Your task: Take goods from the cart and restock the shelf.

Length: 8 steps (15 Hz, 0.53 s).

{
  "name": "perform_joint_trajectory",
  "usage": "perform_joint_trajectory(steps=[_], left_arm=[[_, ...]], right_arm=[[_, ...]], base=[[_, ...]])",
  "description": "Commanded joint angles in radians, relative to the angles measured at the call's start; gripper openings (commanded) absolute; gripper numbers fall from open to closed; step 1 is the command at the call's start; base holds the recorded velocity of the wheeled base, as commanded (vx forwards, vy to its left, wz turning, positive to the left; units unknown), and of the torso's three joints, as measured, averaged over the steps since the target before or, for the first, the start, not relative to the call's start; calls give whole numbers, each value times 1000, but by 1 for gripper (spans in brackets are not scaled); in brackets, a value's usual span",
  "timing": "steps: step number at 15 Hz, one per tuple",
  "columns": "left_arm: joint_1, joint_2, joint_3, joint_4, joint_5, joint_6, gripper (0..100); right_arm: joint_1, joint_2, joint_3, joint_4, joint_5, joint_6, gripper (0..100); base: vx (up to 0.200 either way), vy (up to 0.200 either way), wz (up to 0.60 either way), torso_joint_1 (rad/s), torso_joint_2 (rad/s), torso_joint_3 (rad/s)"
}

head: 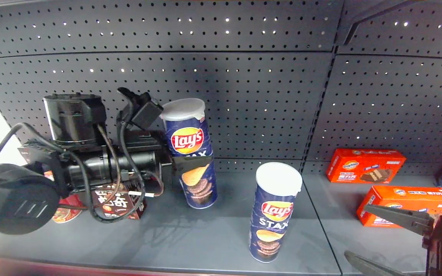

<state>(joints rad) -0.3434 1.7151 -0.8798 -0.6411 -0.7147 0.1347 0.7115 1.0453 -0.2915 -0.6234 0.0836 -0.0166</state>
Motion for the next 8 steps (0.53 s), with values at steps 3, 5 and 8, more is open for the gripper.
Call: perform_joint_trajectory(steps=[3,5,8], left_arm=[[0,235,-179,-52,-43,22,0],[-11,279,-222,-52,-43,22,0],[-40,339,-281,-52,-43,22,0]], right_arm=[[0,13,-9,1,1,0,100],[0,15,-9,1,2,-2,100],[0,13,-6,1,2,-2,100]], base=[[0,0,0,0,0,0],[0,0,0,0,0,0],[0,0,0,0,0,0]])
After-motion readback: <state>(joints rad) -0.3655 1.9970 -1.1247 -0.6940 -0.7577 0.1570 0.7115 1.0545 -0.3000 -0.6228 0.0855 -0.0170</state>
